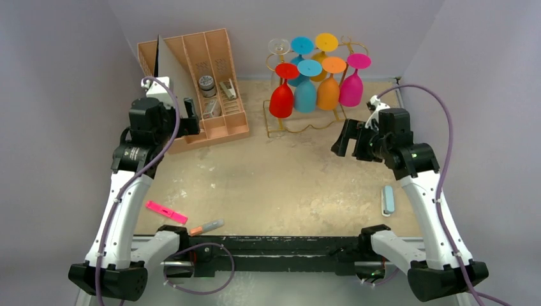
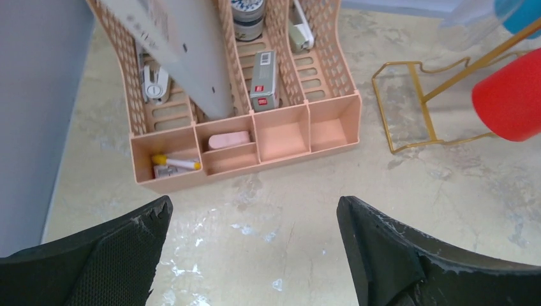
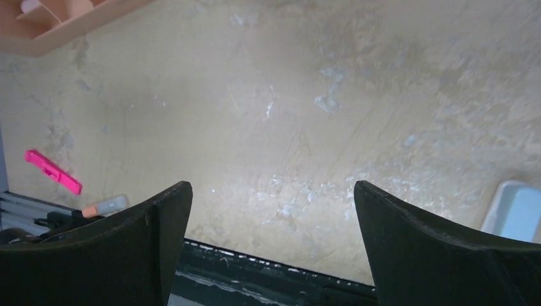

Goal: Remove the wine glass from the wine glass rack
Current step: Pick up the wine glass from the wine rack.

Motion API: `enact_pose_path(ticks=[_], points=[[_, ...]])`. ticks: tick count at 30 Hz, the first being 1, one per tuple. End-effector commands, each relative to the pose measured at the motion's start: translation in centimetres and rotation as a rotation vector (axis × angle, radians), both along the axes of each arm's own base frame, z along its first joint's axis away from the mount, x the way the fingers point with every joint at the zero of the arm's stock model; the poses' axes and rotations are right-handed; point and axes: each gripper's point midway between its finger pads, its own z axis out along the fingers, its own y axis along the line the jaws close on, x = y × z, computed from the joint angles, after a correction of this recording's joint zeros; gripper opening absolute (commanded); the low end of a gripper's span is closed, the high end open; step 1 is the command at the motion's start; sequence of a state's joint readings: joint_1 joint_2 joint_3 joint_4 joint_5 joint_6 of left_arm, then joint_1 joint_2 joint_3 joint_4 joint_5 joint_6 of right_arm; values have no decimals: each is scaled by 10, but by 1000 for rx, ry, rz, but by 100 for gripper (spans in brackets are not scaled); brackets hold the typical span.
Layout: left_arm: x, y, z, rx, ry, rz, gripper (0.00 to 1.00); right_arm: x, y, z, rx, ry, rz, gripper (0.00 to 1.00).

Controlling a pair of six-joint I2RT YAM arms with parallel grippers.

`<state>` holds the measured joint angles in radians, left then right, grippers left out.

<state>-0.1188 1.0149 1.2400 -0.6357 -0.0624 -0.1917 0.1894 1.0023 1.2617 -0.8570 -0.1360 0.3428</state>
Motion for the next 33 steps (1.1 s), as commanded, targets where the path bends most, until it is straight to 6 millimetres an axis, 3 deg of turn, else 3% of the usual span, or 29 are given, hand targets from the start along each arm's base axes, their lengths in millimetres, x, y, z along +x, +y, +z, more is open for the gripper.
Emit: enact_pose_path(ticks=[1, 7, 10, 14, 18, 23, 28, 33], points=[[-2, 10, 9, -75, -104, 104, 100, 2, 10, -11, 91, 22, -37, 99], [-30, -11, -20, -191, 39, 46, 100, -4, 7, -38, 88, 102, -80, 99], [-40, -62, -22, -269, 59, -260, 100, -3, -6, -43, 46, 109, -148, 99], [-39, -79, -38, -338, 129, -328, 100, 1, -32, -40, -47, 70, -267, 99], [-36, -84, -49, -343, 167, -357, 100, 10, -47, -21, -83, 4, -338, 99], [-32, -76, -60, -301, 170, -327, 100, 25, -40, -2, -28, -3, -340, 99], [-36, -60, -69, -263, 110, -242, 100, 42, -29, 3, 116, -12, -371, 99], [-42, -52, -79, -236, 97, -213, 100, 51, -50, 7, 205, -28, -503, 99]])
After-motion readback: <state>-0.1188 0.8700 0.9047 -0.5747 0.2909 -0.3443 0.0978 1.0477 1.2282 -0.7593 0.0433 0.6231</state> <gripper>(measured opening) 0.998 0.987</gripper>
